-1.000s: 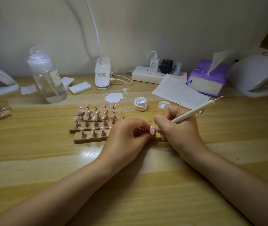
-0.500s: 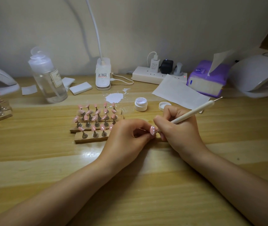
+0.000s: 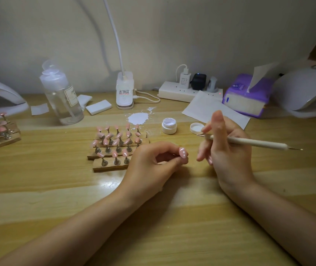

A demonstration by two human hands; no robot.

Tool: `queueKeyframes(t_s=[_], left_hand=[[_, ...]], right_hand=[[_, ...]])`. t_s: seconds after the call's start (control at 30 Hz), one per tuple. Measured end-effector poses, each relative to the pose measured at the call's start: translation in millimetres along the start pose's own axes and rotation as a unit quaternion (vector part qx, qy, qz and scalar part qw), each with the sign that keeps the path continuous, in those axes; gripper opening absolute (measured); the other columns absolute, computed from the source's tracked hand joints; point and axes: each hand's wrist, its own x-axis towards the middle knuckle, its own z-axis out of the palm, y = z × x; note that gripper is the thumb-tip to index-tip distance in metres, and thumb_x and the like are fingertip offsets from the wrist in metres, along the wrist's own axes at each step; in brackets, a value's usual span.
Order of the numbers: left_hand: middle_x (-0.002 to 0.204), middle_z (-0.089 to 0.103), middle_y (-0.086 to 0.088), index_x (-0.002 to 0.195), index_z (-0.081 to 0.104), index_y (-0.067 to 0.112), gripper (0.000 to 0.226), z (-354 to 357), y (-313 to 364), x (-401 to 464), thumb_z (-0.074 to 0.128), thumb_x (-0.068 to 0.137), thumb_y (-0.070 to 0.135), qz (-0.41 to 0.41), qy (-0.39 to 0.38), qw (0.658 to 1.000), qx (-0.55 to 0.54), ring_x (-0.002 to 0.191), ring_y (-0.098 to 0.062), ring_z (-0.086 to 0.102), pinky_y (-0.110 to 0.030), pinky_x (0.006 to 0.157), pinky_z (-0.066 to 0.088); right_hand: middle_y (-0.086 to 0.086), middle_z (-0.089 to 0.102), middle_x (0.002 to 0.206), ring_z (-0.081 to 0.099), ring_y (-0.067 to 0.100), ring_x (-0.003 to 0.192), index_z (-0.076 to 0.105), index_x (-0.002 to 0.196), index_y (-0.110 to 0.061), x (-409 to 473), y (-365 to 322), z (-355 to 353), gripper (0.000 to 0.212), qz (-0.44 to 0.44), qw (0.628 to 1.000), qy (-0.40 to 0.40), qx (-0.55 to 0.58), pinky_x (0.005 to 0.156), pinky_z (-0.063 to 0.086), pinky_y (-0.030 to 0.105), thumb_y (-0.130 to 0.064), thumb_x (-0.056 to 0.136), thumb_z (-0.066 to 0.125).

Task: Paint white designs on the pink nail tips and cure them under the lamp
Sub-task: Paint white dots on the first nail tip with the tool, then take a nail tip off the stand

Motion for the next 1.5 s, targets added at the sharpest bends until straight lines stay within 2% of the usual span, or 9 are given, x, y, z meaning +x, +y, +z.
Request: queueKeyframes(t_s=[0.13, 0.23, 0.43, 0.67, 0.83, 0.97, 1.07, 1.23, 1.5], left_hand=[[0.072, 0.072, 0.006, 0.071, 0.07, 0.017, 0.016, -2, 4, -2, 0.071, 0.074, 0.002, -0.002, 0.014, 0.999, -0.049, 0.071, -0.008, 0.069, -0.018, 0.067, 0.053], [0.074, 0.073, 0.005, 0.074, 0.072, 0.015, 0.014, -4, 6, -3, 0.072, 0.071, 0.001, -0.021, 0.028, 0.994, -0.102, 0.071, -0.007, 0.067, -0.017, 0.067, 0.054], [0.073, 0.072, 0.011, 0.08, 0.073, 0.021, 0.017, -8, 14, -9, 0.067, 0.064, 0.025, -0.008, 0.027, 0.991, -0.131, 0.064, 0.003, 0.064, -0.012, 0.054, 0.049], [0.071, 0.071, 0.017, 0.081, 0.07, 0.031, 0.025, -6, 16, -12, 0.065, 0.08, 0.006, 0.023, 0.011, 0.998, -0.059, 0.067, 0.004, 0.066, -0.012, 0.055, 0.049], [0.1, 0.067, 0.002, 0.127, 0.053, 0.021, 0.046, -15, 31, -14, 0.066, 0.083, 0.018, -0.109, -0.12, 0.987, 0.02, 0.062, -0.011, 0.069, -0.023, 0.047, 0.052], [0.074, 0.065, 0.017, 0.092, 0.062, 0.03, 0.019, -51, 54, -3, 0.07, 0.074, 0.028, -0.014, -0.127, 0.976, 0.175, 0.047, -0.001, 0.058, -0.014, 0.045, 0.045], [0.075, 0.061, 0.023, 0.08, 0.063, 0.035, 0.025, -93, 65, 7, 0.066, 0.059, 0.048, 0.02, -0.081, 0.938, 0.336, 0.059, 0.004, 0.053, -0.012, 0.05, 0.041], [0.087, 0.049, 0.022, 0.105, 0.055, 0.042, 0.046, -109, 53, 3, 0.07, 0.063, 0.056, -0.045, -0.134, 0.844, 0.518, 0.078, 0.002, 0.046, -0.01, 0.059, 0.034], [0.08, 0.041, 0.022, 0.105, 0.054, 0.04, 0.037, -103, 44, 3, 0.066, 0.072, 0.052, 0.011, -0.104, 0.826, 0.554, 0.079, 0.0, 0.036, -0.01, 0.055, 0.027]], right_hand=[[0.003, 0.057, 0.043, 0.049, 0.006, 0.036, 0.056, 0.061, -0.013, -1, -3, -2, 0.039, -0.022, 0.999, -0.007, -0.027, 0.039, 0.036, 0.013, -0.047, 0.078, 0.047], [-0.002, 0.068, 0.066, 0.059, 0.004, 0.059, 0.055, 0.074, -0.018, -2, -6, -4, 0.024, -0.035, 0.996, -0.06, -0.047, 0.056, 0.048, 0.015, -0.036, 0.075, 0.07], [-0.007, 0.069, 0.1, 0.063, 0.012, 0.099, 0.047, 0.097, -0.022, -5, -6, -9, 0.043, -0.049, 0.972, -0.195, -0.121, 0.088, 0.049, 0.035, -0.024, 0.065, 0.076], [-0.002, 0.068, 0.087, 0.065, 0.016, 0.085, 0.053, 0.084, -0.031, -8, -5, -7, 0.028, -0.079, 0.974, -0.165, -0.132, 0.078, 0.053, 0.045, -0.028, 0.066, 0.074], [-0.001, 0.07, 0.081, 0.067, 0.011, 0.075, 0.055, 0.079, -0.032, -6, -6, -6, 0.029, -0.057, 0.989, -0.123, -0.066, 0.068, 0.055, 0.025, -0.018, 0.068, 0.078], [-0.003, 0.07, 0.078, 0.066, 0.014, 0.074, 0.053, 0.082, -0.027, -3, -4, -6, 0.028, -0.035, 0.993, -0.087, -0.065, 0.072, 0.054, 0.027, -0.029, 0.06, 0.071], [0.0, 0.07, 0.084, 0.065, 0.024, 0.082, 0.053, 0.085, -0.027, -3, -5, 2, 0.029, -0.05, 0.988, -0.105, -0.101, 0.08, 0.05, 0.03, -0.031, 0.062, 0.072], [-0.002, 0.068, 0.078, 0.06, 0.003, 0.075, 0.052, 0.087, -0.02, -4, 0, 25, 0.03, -0.082, 0.975, -0.152, -0.142, 0.071, 0.043, 0.008, -0.017, 0.068, 0.075], [-0.006, 0.067, 0.077, 0.062, 0.008, 0.071, 0.049, 0.085, -0.021, 0, 14, 40, 0.035, -0.053, 0.973, -0.192, -0.119, 0.068, 0.049, 0.017, -0.005, 0.069, 0.076]])
